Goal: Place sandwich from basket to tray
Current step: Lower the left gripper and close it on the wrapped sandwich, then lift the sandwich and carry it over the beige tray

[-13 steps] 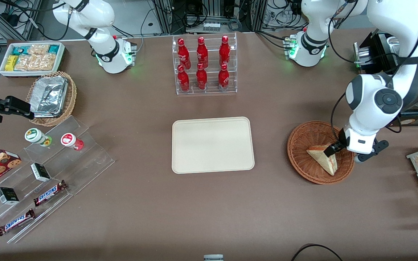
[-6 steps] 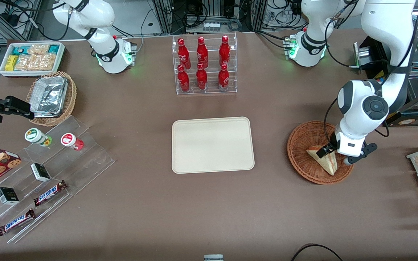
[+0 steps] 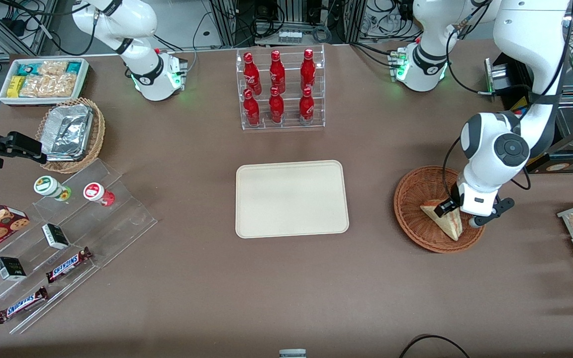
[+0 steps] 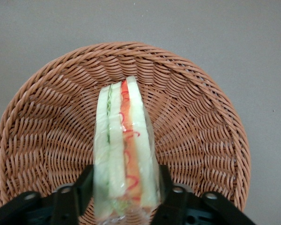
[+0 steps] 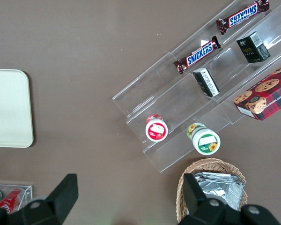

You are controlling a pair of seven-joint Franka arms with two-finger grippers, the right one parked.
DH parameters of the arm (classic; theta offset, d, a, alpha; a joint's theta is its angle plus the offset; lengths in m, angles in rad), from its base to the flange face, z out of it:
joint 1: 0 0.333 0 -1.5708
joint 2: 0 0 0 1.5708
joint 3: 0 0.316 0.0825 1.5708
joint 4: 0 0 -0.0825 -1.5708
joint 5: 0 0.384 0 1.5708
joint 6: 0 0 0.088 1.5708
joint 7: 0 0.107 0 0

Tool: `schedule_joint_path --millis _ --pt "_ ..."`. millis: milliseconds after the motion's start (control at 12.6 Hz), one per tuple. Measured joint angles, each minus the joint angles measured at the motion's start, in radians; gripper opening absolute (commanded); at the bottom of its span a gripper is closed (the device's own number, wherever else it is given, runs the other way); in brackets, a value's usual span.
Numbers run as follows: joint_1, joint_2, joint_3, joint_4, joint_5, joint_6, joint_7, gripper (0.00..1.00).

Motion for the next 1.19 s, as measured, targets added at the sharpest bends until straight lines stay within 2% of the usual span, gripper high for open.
schedule_joint_path --millis 398,637,876,1035,1195 --pt "-0.004 -0.02 0.0 0.011 0.0 -0.031 0.001 0.0" --pt "-0.01 -0.113 -0.017 0.104 0.001 -0.293 0.006 0.0" --pt "-0.018 -0.158 -0.115 0.285 0.001 -0.574 0.006 0.0" --pt "-0.052 -0.147 -0.181 0.372 -0.002 -0.642 -0.003 0.0" --pt "-0.131 -0.119 -0.211 0.419 -0.003 -0.646 -0.02 0.0"
